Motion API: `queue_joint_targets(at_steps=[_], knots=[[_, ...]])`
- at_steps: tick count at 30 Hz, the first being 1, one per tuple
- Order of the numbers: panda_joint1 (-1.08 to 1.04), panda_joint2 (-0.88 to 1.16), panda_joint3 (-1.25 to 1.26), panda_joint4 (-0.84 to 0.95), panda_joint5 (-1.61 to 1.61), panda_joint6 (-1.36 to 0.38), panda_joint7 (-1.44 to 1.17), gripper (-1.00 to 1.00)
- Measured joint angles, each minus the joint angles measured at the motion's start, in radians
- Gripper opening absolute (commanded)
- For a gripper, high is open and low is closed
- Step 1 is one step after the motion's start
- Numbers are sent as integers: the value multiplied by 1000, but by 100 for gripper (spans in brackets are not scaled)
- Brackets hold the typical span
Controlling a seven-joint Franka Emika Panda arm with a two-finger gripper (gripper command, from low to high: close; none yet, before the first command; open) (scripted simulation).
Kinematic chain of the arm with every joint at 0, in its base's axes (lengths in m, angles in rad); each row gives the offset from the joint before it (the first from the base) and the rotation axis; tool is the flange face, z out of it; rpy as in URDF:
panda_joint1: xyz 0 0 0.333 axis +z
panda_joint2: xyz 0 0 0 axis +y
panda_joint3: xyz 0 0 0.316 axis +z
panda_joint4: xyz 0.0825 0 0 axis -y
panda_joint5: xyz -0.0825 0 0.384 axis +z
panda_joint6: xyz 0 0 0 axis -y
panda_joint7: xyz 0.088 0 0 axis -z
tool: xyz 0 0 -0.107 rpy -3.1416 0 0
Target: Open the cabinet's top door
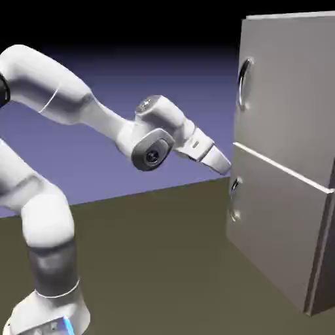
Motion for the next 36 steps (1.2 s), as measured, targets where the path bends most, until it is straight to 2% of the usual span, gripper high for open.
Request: queue_joint_targets(at_steps=[36], knots=[[-521,-91,552,396,1566,13,496,0]])
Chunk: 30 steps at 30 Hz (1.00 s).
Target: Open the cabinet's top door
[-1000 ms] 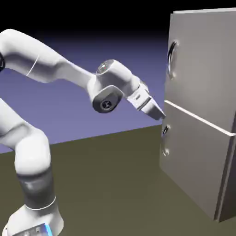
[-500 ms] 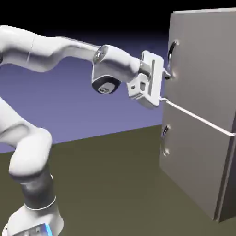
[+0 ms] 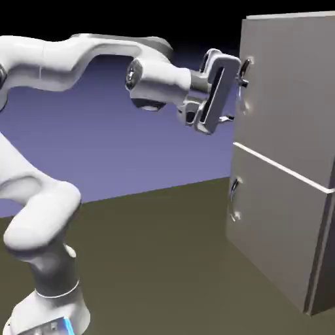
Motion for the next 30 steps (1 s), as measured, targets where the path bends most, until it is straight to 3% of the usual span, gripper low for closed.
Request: queue_joint_targets(at_steps=[30], knots=[[-436,-57,450,328,1200,8,376,0]])
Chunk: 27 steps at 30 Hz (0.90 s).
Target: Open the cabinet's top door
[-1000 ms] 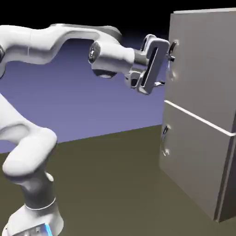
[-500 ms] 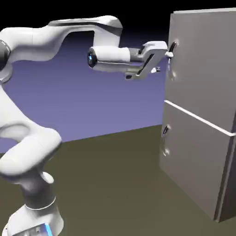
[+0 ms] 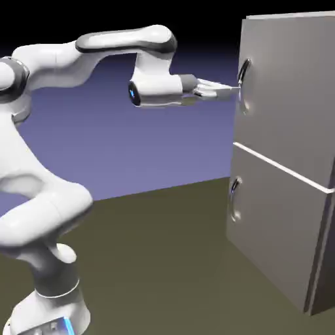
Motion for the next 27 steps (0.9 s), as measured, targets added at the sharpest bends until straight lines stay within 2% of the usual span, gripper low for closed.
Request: queue_joint_targets(at_steps=[4,5,7,27], knots=[[-142,47,107,95,12,-8,-12,0],[-172,57,131,115,15,-10,-15,-100],[-172,57,131,115,15,-10,-15,-100],[552,215,-469,-109,12,-89,-354,-100]])
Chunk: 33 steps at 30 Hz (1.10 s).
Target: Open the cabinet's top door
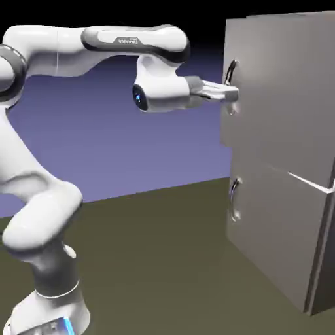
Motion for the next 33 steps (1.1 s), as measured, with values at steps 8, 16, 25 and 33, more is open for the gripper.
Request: queue_joint_targets(at_steps=[8,16,25,33], knots=[[290,-58,-252,-117,-210,-31,109,-100],[566,-197,-505,-272,-549,-66,315,-100],[766,-377,-711,-413,-940,-88,554,-100],[782,-522,-815,-517,-1288,-188,800,-100]])
